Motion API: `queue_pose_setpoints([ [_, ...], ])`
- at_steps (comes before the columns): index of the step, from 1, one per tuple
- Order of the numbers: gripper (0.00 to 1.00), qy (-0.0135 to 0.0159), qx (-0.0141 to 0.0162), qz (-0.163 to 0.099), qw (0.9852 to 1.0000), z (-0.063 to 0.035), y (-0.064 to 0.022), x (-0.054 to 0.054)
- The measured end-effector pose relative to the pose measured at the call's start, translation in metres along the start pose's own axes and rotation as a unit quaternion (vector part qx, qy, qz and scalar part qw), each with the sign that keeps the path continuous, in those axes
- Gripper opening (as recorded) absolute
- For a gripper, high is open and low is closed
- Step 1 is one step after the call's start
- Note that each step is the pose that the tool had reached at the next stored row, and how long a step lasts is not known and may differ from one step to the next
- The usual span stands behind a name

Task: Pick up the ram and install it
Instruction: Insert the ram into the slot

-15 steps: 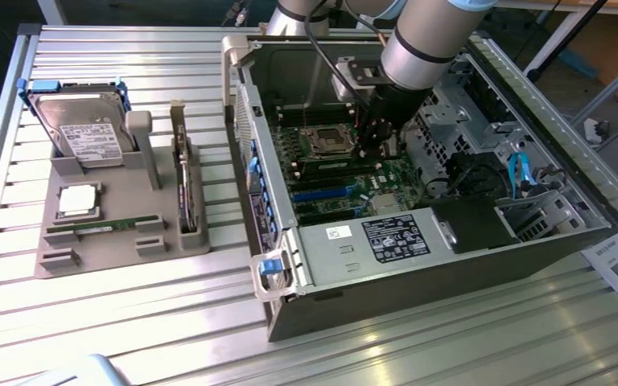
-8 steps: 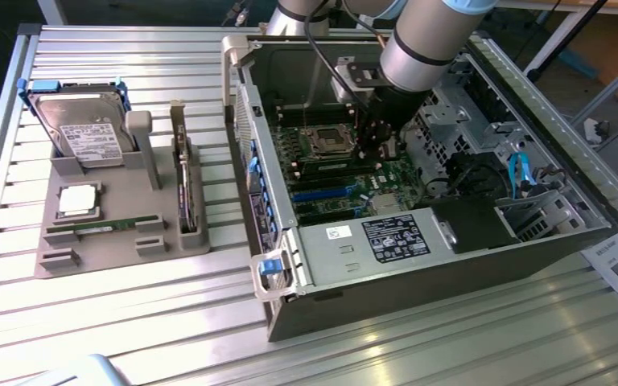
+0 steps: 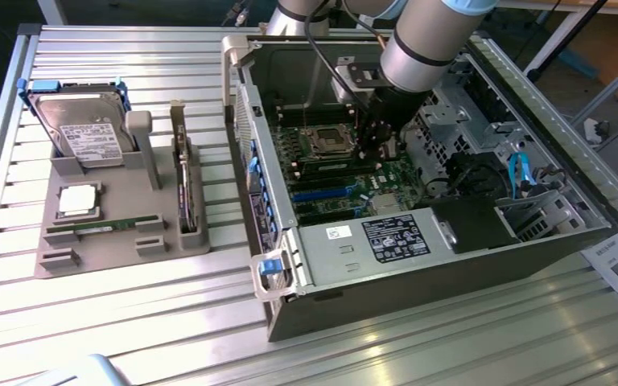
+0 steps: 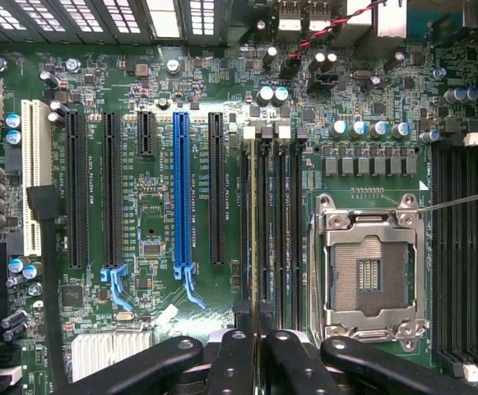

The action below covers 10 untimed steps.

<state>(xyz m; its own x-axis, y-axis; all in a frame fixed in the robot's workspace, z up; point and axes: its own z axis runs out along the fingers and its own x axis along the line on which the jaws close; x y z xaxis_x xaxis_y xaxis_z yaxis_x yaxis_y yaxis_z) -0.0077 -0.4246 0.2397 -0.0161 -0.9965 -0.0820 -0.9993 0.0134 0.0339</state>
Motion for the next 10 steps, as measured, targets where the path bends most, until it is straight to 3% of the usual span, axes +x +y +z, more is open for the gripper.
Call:
queue_pose_setpoints([
  [10, 0.12, 0.0, 0.0, -0.001, 1.0, 0.0004, 0.0008, -0.0009],
])
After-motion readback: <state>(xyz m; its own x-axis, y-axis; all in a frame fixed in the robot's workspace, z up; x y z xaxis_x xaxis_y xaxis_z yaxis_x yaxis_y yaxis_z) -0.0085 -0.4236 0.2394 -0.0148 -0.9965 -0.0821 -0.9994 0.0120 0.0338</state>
